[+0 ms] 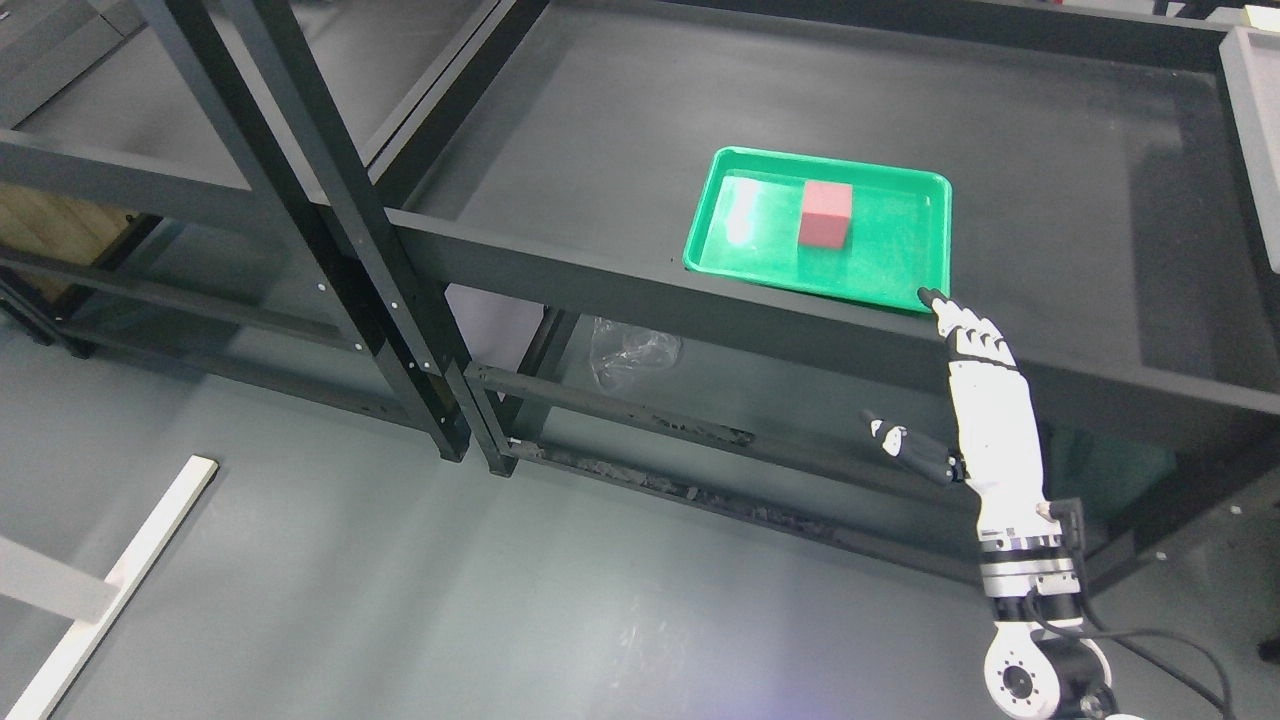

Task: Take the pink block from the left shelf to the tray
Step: 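Reach the right hand into the green tray toward the pink block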

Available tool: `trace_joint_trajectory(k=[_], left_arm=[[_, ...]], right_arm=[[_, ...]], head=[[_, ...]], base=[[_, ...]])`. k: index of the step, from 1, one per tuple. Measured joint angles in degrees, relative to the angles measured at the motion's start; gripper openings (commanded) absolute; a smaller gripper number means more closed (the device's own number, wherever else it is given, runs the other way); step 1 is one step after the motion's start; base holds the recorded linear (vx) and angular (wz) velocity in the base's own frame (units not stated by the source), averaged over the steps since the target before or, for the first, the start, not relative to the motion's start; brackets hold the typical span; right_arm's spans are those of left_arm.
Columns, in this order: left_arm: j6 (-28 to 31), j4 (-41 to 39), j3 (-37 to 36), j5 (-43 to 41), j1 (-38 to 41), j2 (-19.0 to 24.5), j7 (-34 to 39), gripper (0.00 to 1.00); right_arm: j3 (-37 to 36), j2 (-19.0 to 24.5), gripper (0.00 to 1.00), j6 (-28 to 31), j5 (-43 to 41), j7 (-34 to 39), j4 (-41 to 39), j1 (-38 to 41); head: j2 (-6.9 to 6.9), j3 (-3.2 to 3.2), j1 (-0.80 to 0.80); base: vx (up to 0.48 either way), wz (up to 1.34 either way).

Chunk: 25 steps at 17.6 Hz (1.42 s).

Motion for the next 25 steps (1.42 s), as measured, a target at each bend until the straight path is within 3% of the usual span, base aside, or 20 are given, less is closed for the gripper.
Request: trace_joint_trajectory(k=[12, 25], left_arm=[[0.0, 0.0, 0.0, 0.0, 0.0, 0.0, 0.0, 1.0], [0.0, 0.0, 0.0, 0.0, 0.0, 0.0, 0.0, 1.0]], right_arm=[[1.9, 0.0, 0.99, 8.1, 2.5, 3.9, 0.4, -0.2], [4.9, 0.0, 0.98, 14.5, 9.4, 14.8, 3.0, -1.7]], head=[[0.0, 0.0, 0.0], [0.0, 0.0, 0.0]], base=[[0.244, 0.09], [0.214, 0.01]])
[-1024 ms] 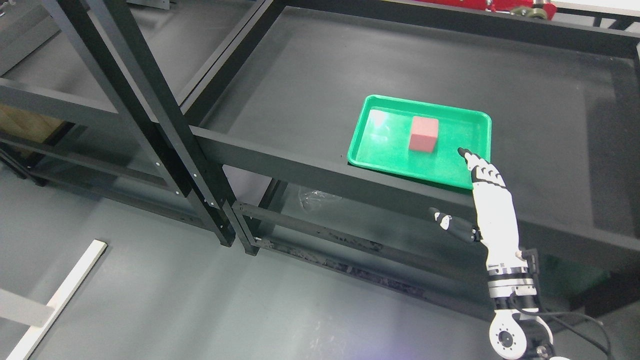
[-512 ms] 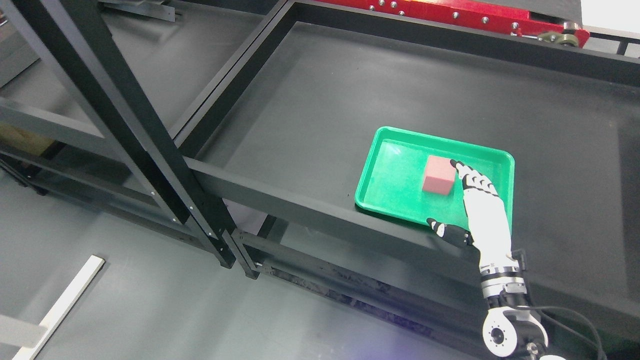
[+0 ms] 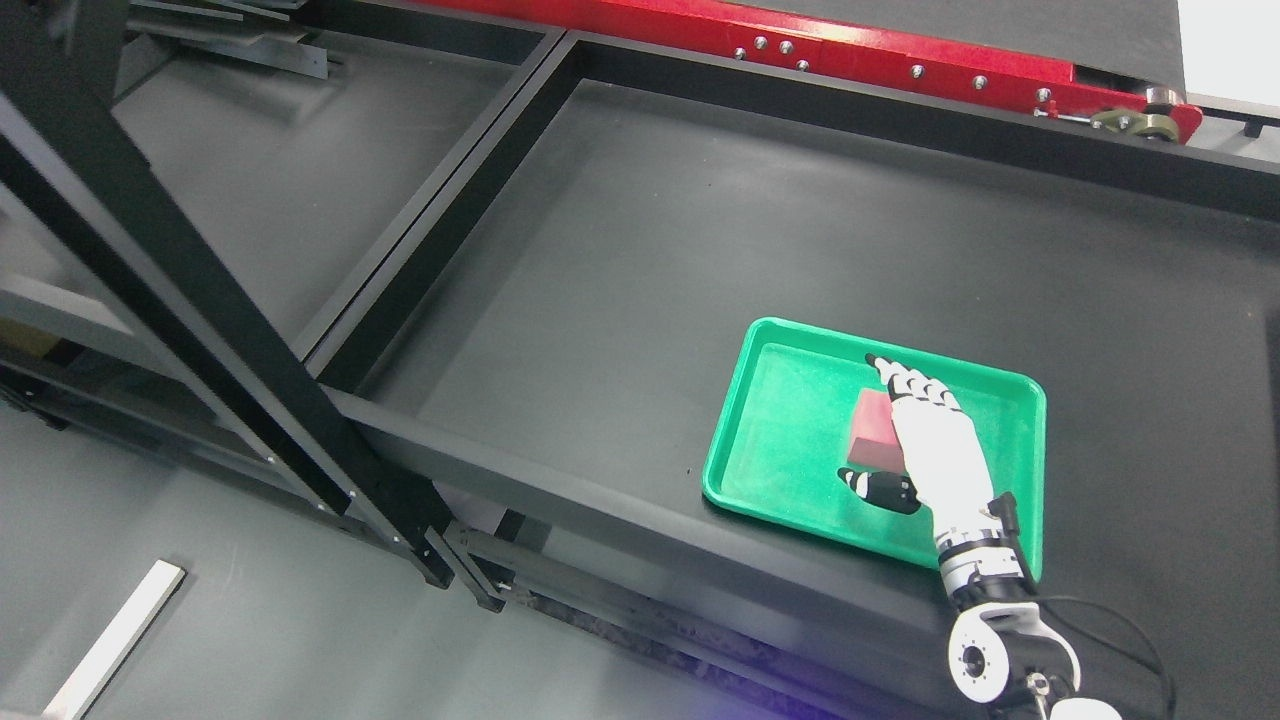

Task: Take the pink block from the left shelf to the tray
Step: 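Reach the right hand into the green tray toward the pink block, then close the right hand fingers around the pink block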

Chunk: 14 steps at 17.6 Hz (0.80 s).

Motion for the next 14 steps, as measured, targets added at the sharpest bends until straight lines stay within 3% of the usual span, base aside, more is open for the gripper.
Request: trace_joint_trajectory(k=[14], left_arm=[[0.0, 0.0, 0.0, 0.0, 0.0, 0.0, 0.0, 1.0]], right_arm=[[1.7, -0.8, 0.98, 1.4, 5.3, 2.3, 3.5, -0.2]], head=[[0.0, 0.0, 0.0]], base=[[0.074, 0.0]])
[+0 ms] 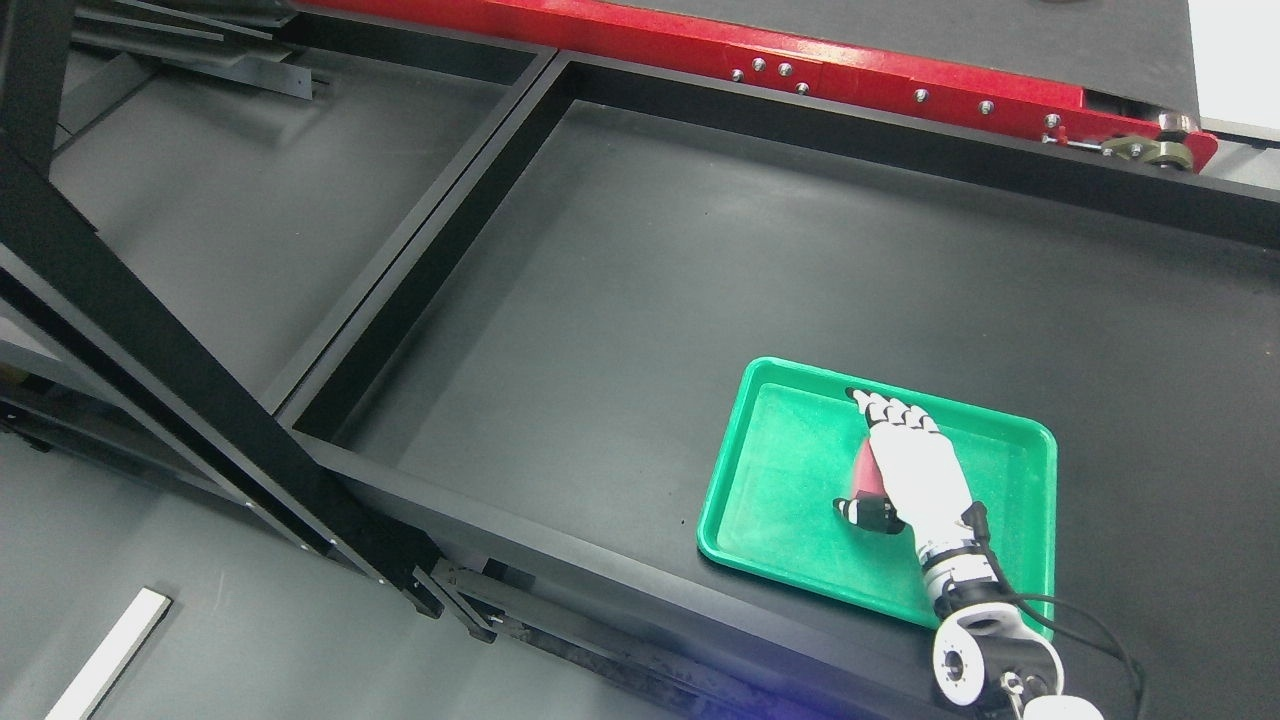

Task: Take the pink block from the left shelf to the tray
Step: 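Close the right hand fingers around the pink block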

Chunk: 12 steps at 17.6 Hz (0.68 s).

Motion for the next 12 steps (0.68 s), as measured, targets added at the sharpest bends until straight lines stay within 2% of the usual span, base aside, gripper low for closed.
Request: trace_joint_trajectory(k=[5, 6, 9, 12], left_arm=[[0.0, 0.0, 0.0, 0.0, 0.0, 0.0, 0.0, 1.0], [0.0, 0.0, 0.0, 0.0, 0.0, 0.0, 0.0, 1.0], [0.0, 0.0, 0.0, 0.0, 0.0, 0.0, 0.0, 1.0], [0.0, 0.0, 0.0, 0.0, 0.0, 0.0, 0.0, 1.0]], right_arm=[[-0.1, -1.2, 0.98, 1.1, 0.2, 0.0, 0.5, 1.0], [-0.1, -1.4, 0.94, 1.2, 0.2, 0.0, 0.5, 1.1], [-0.3, -1.8, 0.75, 1.6, -0.1, 0.1, 0.7, 1.3], [-0.7, -2.2, 0.45, 1.7, -0.8, -0.2, 0.8, 1.4]], head=[[0.0, 0.0, 0.0], [0.0, 0.0, 0.0], [0.0, 0.0, 0.0], [0.0, 0.0, 0.0]], base=[[0.0, 0.0], [0.0, 0.0], [0.0, 0.0], [0.0, 0.0]])
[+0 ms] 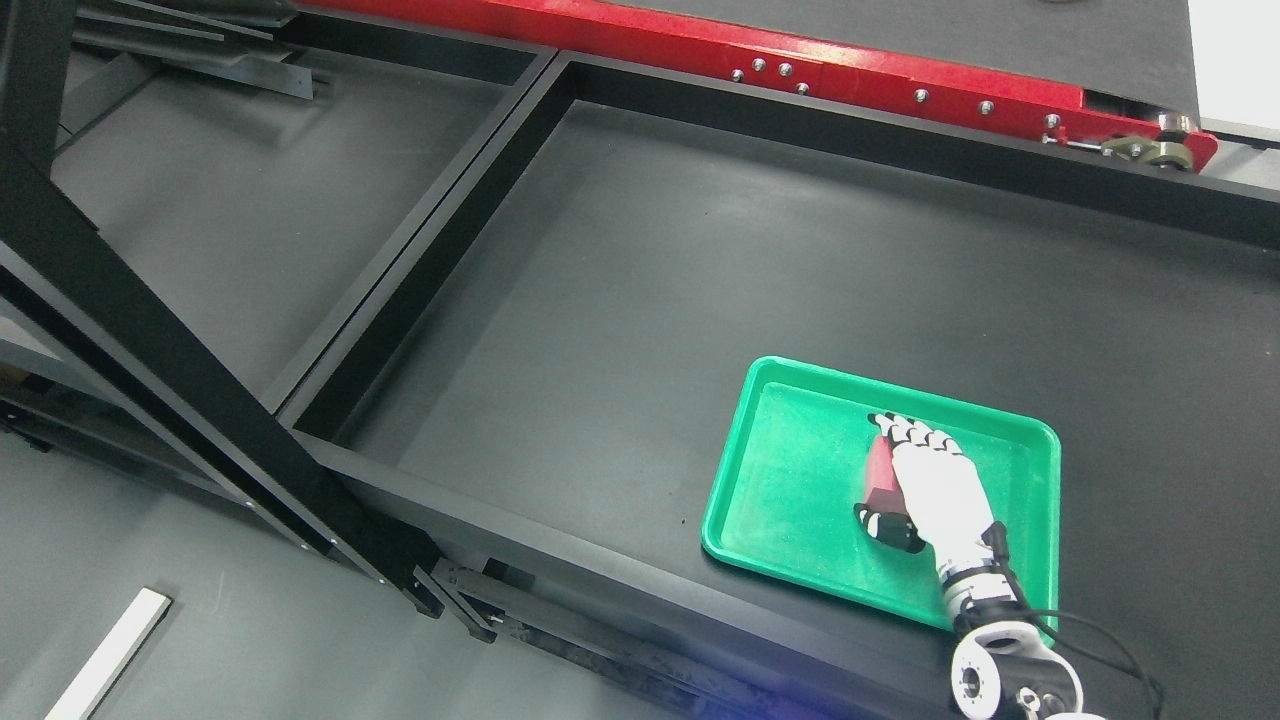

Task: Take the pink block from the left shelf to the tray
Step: 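Close the right hand fingers around the pink block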

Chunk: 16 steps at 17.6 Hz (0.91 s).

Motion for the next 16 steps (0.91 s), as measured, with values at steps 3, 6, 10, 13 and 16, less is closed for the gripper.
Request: trace_joint_trajectory(k=[3, 6, 10, 13, 16], left_arm=[[0.0, 0.0, 0.0, 0.0, 0.0, 0.0, 0.0, 1.0], [0.0, 0.0, 0.0, 0.0, 0.0, 0.0, 0.0, 1.0], [0.4, 0.0, 0.0, 0.0, 0.0, 0.0, 0.0, 1.0], [0.2, 0.0, 0.0, 0.0, 0.0, 0.0, 0.0, 1.0], [0.1, 0.0, 0.0, 0.0, 0.0, 0.0, 0.0, 1.0]], right_arm=[[-0.7, -0.3, 0.2, 0.1, -2.5, -0.4, 0.1, 0.1], [-1.9, -0.7, 0.02, -0.7, -5.3, 0.0, 0.1, 0.1], [-3.6, -1.3, 0.04, -4.9, -7.3, -1.3, 0.0, -0.5], [-4.7, -1.6, 0.04, -9.2, -9.8, -6.3, -0.7, -0.8], [-5.5, -1.6, 0.04, -12.9, -11.3, -11.1, -1.4, -0.7]], head=[[0.0, 0.0, 0.0], [0.0, 0.0, 0.0], [0.0, 0.0, 0.0], [0.0, 0.0, 0.0], [0.0, 0.0, 0.0]], base=[[0.0, 0.0], [0.0, 0.0], [0.0, 0.0], [0.0, 0.0], [0.0, 0.0]])
